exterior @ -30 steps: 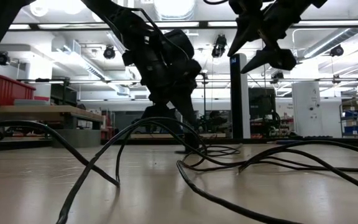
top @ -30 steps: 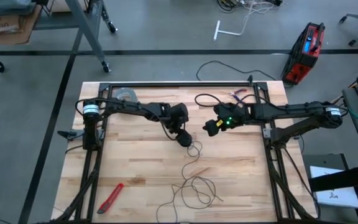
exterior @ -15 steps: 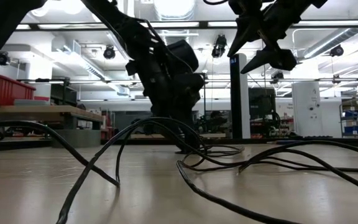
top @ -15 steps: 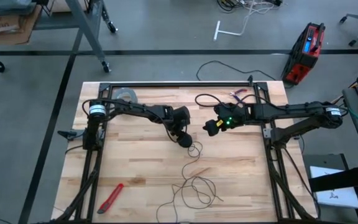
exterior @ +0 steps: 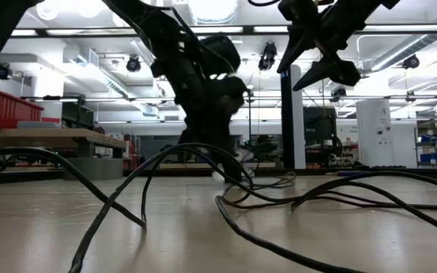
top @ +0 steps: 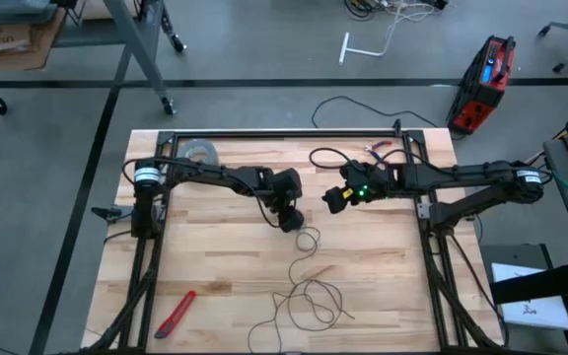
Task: Coil cords
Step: Coil the black wire on the black spool
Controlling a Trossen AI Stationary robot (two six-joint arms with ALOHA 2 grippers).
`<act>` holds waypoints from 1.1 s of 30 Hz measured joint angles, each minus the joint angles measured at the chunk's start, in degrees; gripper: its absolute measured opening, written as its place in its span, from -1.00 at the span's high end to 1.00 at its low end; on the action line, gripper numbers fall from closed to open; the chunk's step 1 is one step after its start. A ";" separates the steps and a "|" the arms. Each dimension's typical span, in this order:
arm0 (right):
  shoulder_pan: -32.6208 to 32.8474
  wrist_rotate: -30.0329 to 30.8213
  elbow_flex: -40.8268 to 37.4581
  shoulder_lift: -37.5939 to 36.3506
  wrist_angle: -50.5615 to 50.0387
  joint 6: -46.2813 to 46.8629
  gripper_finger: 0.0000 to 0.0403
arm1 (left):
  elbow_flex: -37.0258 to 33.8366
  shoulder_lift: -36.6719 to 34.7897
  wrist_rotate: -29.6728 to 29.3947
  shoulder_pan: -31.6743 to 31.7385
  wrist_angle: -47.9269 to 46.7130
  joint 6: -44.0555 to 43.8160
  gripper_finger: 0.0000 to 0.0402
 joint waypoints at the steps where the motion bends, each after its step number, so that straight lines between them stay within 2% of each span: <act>1: 0.00 0.22 0.00 0.00 0.00 -0.20 -0.05 | -0.02 -0.89 -1.05 0.02 -0.04 0.54 0.88; 9: 0.06 3.08 -0.06 -0.20 1.56 -1.14 -0.03 | 0.00 -11.11 -6.56 -0.26 1.97 7.67 0.88; 15: 0.18 5.63 -0.07 -3.00 10.72 -4.40 -0.01 | -0.55 -23.24 -12.24 -0.35 10.89 15.67 0.89; 20: 0.00 5.92 -0.07 -5.20 17.54 -10.45 -0.01 | -0.55 -31.28 -13.19 0.71 18.89 18.57 0.89; 29: 0.28 5.69 0.72 -4.75 28.22 -18.59 0.01 | -0.53 -36.17 -11.68 1.16 26.11 14.53 0.89; 33: 0.28 5.69 2.16 -4.73 28.29 -19.16 0.01 | -0.59 -36.52 -11.38 1.22 17.28 15.48 0.89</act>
